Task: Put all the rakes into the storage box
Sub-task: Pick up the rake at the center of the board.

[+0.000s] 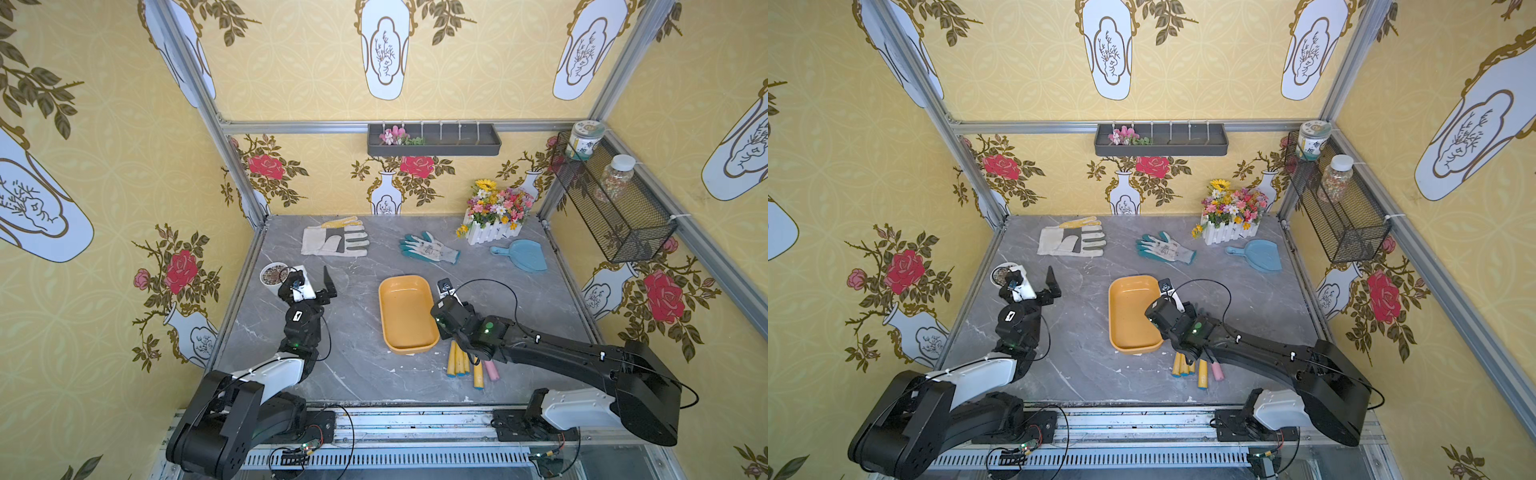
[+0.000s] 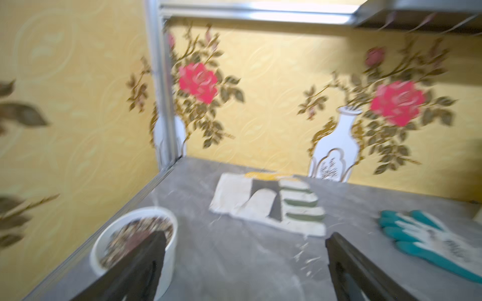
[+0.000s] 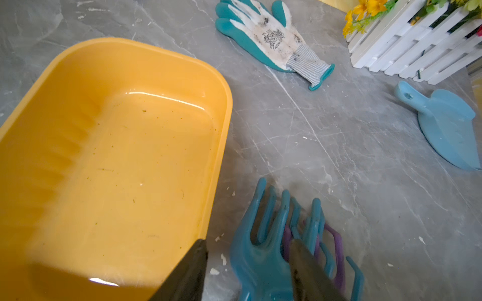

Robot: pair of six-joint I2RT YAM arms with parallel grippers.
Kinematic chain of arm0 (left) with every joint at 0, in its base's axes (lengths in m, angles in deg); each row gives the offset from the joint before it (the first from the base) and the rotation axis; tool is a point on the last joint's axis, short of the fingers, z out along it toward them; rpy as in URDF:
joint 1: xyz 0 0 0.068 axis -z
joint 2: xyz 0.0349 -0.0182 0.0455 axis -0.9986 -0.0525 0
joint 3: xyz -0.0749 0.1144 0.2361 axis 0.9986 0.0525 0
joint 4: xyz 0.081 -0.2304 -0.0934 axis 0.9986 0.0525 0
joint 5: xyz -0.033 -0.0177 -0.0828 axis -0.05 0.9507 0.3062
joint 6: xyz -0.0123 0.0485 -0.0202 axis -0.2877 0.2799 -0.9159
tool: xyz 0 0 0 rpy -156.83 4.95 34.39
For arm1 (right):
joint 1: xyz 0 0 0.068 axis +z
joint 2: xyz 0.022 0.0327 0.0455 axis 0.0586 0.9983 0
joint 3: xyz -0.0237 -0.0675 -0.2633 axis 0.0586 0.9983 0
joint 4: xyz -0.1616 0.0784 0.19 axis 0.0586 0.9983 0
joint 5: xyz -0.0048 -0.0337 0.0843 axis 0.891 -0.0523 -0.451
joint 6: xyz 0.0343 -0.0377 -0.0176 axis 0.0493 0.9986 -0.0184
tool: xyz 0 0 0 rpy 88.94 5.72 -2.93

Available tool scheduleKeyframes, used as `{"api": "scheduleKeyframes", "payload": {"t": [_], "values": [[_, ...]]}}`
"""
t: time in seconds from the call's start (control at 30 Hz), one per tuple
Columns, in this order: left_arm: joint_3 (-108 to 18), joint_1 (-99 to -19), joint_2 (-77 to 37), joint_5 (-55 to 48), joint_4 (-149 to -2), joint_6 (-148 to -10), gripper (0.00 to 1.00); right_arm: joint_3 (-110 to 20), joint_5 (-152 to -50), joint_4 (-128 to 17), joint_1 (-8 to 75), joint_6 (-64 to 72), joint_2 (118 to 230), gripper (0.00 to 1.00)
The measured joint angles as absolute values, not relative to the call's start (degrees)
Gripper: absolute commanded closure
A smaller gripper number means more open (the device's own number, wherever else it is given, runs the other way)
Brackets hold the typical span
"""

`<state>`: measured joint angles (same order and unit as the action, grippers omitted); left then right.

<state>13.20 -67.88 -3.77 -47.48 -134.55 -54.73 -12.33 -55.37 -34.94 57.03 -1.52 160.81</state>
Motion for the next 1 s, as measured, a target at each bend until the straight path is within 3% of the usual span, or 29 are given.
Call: {"api": "scheduleKeyframes", "payload": {"t": [0.17,0.37,0.57,0.77,1.0], "values": [[1.31,-61.76,-5.69,-46.76,-127.82,-57.62,0.0,-12.2,-54.47,-27.38,58.54,-7.59,159.98,0.63],[-14.54,-54.33,-15.74,-43.2,-114.64,-64.59,0.0,-9.55,-57.9,-23.12,58.85,-13.56,158.01,0.67],[-20.02,-47.88,-24.38,-42.3,-105.0,-72.7,0.0,-8.04,-64.33,-22.66,58.56,-14.96,157.49,0.68],[-23.21,-40.69,-29.32,-46.06,-102.03,-72.33,0.0,-7.67,-69.62,-22.99,56.2,-15.02,161.03,0.68],[-28.68,-38.72,-32.27,-51.59,-97.24,-74.38,0.0,-7.94,-71.08,-23.25,55.04,-14.81,162.91,0.71]]}}
